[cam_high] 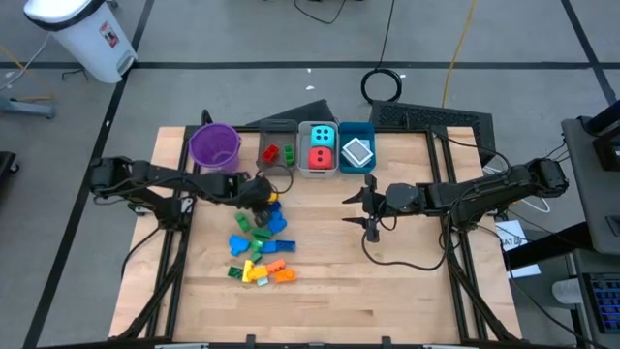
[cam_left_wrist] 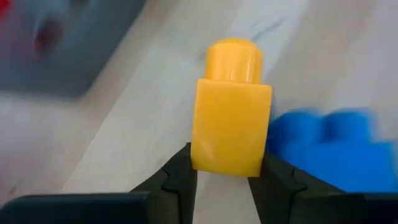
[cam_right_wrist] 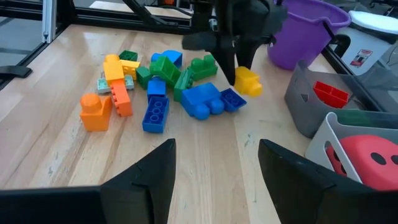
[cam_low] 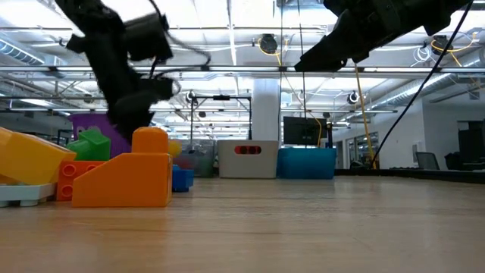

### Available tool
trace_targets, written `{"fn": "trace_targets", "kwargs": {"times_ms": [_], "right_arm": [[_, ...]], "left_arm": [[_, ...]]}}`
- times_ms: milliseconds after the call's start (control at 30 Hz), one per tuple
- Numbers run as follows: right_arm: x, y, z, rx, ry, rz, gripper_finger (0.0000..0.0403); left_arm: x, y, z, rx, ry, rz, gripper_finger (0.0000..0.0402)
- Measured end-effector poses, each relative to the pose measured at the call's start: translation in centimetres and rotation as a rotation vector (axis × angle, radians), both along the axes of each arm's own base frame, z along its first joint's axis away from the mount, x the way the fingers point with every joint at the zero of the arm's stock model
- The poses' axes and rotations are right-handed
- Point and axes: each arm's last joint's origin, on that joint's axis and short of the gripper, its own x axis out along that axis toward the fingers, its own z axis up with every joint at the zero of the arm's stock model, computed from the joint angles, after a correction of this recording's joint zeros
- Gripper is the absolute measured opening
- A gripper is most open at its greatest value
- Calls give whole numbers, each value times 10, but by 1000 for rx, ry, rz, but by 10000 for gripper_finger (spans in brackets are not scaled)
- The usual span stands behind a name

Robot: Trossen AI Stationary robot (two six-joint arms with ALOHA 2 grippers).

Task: Pick & Place Toys
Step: Put the yellow game piece into the black bin

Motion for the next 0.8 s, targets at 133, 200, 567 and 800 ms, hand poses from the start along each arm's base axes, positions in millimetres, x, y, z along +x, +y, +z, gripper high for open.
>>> {"fn": "trace_targets", "kwargs": {"times_ms": [133,200,567,800], "right_arm": [[0,0,0,0,0,0,201],[0,0,0,0,-3,-1,201],[-2,0,-6,12,-172,0,201],[-6,-1,-12,11,-205,1,201]], "left_arm": [[21,-16,21,57,-175,-89,123],[32,-24,31,97,-307,-150,123],[52,-48,64,253,-673,-297,123],[51,-24,64,341,-637,-119,123]]}}
